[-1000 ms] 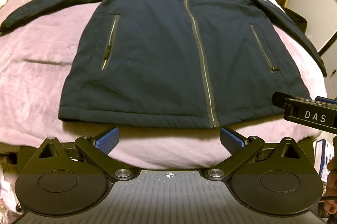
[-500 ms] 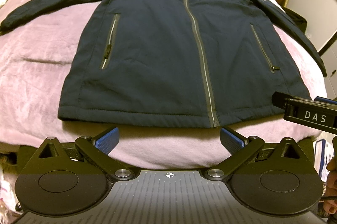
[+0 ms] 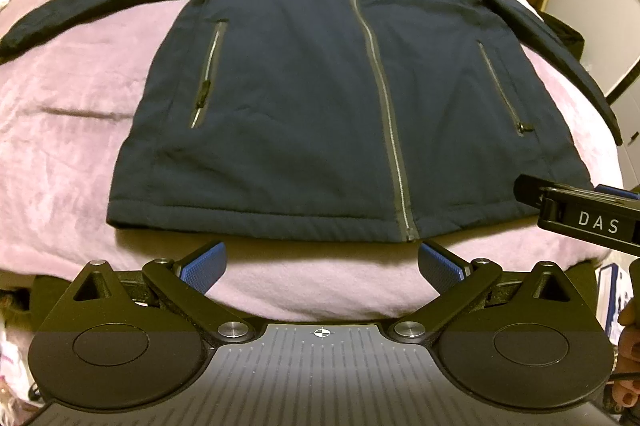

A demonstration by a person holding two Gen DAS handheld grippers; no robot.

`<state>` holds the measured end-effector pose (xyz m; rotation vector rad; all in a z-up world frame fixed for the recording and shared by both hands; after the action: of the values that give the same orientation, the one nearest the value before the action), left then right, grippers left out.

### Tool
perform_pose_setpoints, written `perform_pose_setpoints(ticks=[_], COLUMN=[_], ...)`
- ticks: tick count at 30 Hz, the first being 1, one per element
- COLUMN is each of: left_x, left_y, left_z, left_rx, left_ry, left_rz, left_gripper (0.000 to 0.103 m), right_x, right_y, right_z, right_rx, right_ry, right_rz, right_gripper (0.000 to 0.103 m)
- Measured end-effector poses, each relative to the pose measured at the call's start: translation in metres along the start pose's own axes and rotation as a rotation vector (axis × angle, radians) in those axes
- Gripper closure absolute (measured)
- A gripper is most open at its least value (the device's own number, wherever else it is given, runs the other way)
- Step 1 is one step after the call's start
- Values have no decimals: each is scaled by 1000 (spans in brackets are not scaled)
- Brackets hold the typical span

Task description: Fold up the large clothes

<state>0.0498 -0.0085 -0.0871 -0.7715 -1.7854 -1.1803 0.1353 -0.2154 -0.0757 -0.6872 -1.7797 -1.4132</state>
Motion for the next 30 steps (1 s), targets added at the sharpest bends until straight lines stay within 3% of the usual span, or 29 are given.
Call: perform_pose_setpoints(ticks=[12,18,22,25,27,30], left_x=[-7,-13,-20,-24,-29,-44], left_y=[5,15,25,38,52,81], left_z=[1,-1,-8,-15,-19,-19], left_rx=[20,54,48,11,-33,-33], left_ry=[-23,-66,-108,-150,-122,-90], left_rz=[15,2,-17,-61,-89,-118], left_gripper=[0,0,0,0,0,0], right_x=[-7,0,-3,-14,-23,-36], right_y=[0,9,12,15,21,40], right_z=[1,3,-2,-13,-29,-77], right_rx=[-15,-64,-148,-202,-237,-342], right_ry=[38,156,284,342,346,342], right_rz=[-6,-128,-209,-205,-196,-281], right_gripper=[0,0,0,0,0,0])
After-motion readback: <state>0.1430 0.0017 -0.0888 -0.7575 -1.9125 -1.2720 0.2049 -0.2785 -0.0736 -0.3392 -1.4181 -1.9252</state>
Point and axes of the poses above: each gripper's, at about its wrist camera, not at the fingertips, and x roughly against the way its jaws point, z to its left, y to its top, the point moved 9 cm from there along -x, roughly the way its jaws point, and after that the axes turned 10 degrees about x, right-handed, at the moved point
